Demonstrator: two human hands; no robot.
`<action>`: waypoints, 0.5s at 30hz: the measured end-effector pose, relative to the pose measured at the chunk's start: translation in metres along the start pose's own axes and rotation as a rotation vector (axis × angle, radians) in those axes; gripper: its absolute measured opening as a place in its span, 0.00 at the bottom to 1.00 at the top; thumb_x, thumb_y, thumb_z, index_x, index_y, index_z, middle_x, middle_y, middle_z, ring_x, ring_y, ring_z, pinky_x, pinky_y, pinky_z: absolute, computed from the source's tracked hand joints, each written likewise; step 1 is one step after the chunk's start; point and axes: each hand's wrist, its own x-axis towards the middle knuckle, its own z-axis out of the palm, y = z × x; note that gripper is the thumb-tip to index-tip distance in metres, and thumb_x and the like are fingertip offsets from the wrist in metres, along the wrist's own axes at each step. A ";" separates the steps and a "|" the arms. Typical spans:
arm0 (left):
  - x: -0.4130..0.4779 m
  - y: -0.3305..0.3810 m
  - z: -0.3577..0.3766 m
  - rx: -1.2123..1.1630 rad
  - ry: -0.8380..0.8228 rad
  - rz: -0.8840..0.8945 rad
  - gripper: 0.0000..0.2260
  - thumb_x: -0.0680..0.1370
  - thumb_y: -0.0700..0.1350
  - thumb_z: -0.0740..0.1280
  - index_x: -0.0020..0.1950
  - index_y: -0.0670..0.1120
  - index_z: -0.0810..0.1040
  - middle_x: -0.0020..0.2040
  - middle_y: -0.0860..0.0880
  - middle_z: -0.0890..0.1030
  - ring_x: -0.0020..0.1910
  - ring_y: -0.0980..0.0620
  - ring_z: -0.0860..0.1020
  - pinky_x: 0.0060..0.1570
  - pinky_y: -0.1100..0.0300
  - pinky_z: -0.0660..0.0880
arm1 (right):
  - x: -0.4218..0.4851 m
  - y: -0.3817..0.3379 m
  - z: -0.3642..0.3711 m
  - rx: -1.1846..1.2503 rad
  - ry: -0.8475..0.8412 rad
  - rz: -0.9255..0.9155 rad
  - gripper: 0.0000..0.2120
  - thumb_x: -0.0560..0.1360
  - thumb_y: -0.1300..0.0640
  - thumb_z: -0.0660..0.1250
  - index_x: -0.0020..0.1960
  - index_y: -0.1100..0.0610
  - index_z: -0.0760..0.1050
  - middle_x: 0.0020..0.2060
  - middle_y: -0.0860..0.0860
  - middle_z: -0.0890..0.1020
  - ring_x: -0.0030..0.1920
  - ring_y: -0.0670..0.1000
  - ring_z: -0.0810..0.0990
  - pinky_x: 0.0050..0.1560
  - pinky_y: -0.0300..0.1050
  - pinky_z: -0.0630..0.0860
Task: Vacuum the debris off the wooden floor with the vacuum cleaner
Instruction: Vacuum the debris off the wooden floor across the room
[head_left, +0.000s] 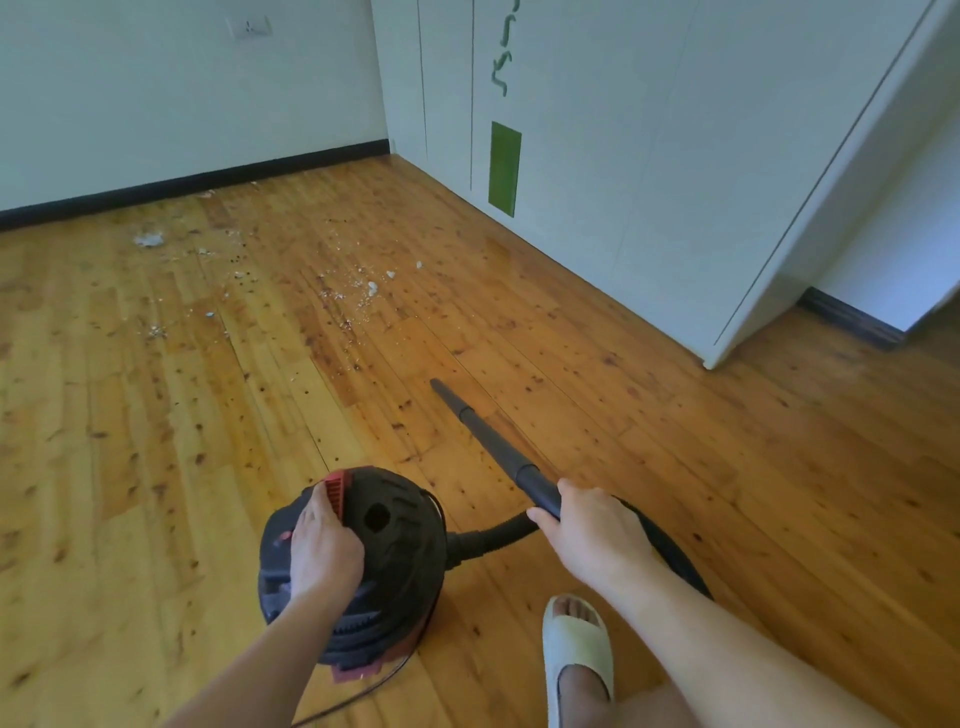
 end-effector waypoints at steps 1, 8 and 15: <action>0.000 0.000 0.000 -0.006 -0.001 -0.003 0.29 0.76 0.32 0.55 0.78 0.44 0.61 0.72 0.41 0.71 0.72 0.40 0.67 0.73 0.41 0.67 | 0.002 0.000 0.001 0.006 -0.009 -0.001 0.27 0.83 0.36 0.58 0.73 0.52 0.69 0.59 0.50 0.82 0.57 0.51 0.83 0.44 0.40 0.79; -0.002 0.002 0.002 -0.034 0.013 -0.014 0.31 0.77 0.31 0.54 0.80 0.46 0.59 0.72 0.41 0.70 0.73 0.40 0.68 0.72 0.40 0.68 | 0.009 0.005 0.006 -0.003 -0.011 -0.060 0.28 0.83 0.36 0.58 0.76 0.51 0.67 0.60 0.49 0.82 0.58 0.50 0.82 0.40 0.37 0.71; -0.002 0.010 0.012 -0.064 0.076 -0.036 0.31 0.77 0.30 0.55 0.80 0.47 0.60 0.73 0.43 0.70 0.73 0.41 0.68 0.71 0.40 0.70 | 0.027 0.009 0.007 -0.122 0.009 -0.165 0.26 0.83 0.35 0.55 0.72 0.50 0.68 0.51 0.46 0.83 0.45 0.46 0.81 0.30 0.35 0.67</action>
